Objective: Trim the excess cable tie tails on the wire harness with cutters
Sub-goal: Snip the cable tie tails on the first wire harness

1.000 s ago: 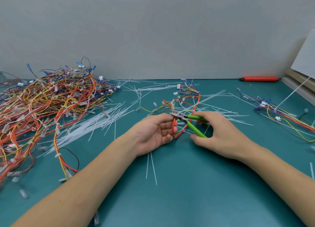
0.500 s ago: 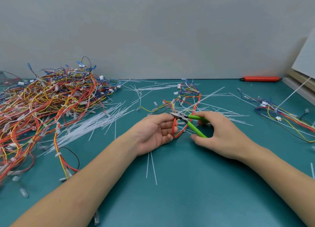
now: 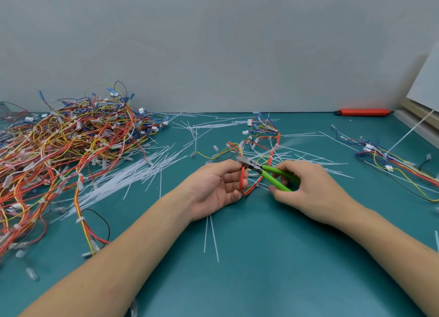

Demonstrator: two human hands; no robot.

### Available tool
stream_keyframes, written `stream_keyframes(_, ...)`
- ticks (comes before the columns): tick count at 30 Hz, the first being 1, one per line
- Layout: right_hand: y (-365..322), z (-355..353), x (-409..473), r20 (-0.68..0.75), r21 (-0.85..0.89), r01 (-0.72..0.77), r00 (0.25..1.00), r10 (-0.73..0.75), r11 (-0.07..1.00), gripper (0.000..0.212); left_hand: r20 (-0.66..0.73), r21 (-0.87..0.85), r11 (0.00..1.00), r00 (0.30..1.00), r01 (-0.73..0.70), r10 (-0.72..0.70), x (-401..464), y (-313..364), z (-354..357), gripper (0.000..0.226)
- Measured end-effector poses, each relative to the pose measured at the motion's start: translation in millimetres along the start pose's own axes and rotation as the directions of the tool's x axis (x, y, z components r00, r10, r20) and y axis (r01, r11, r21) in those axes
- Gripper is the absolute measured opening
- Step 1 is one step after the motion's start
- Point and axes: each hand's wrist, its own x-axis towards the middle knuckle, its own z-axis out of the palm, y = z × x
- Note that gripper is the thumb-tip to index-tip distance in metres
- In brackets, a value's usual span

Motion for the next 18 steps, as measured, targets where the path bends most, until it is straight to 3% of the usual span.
stream_keyframes(4,0.8,-2.2,0.8,0.004,0.021,0.001,1.000,-0.001,1.000,0.017,0.009,-0.001,1.000,1.000,0.001,-0.001,0.1,0.0,0.1,0.017)
stream_keyframes(8,-1.4,2.9,-2.2,0.037,-0.028,0.003,0.999,-0.002,1.000,0.049,0.003,0.002,1.000,1.000,-0.004,0.004,0.5,-1.1,0.1,0.021)
stream_keyframes(12,0.4,-2.0,0.2,-0.009,0.033,0.010,1.000,-0.010,0.999,0.017,0.004,-0.016,1.000,1.000,-0.002,0.002,-0.1,-0.2,-0.2,0.023)
stream_keyframes(14,2.1,-2.1,0.5,-0.016,0.036,0.017,1.000,-0.016,0.999,0.017,0.008,-0.015,1.000,1.000,-0.003,0.003,-0.2,0.6,-0.1,0.027)
stream_keyframes(16,2.0,0.1,0.0,-0.011,0.037,0.008,1.000,-0.008,0.999,0.023,0.006,-0.010,1.000,1.000,-0.004,0.004,-0.1,0.3,0.6,0.025)
stream_keyframes(18,2.3,3.4,-0.5,0.021,0.025,-0.007,1.000,0.006,1.000,0.044,0.003,-0.005,1.000,1.000,-0.004,0.004,-0.5,-0.2,0.9,0.018)
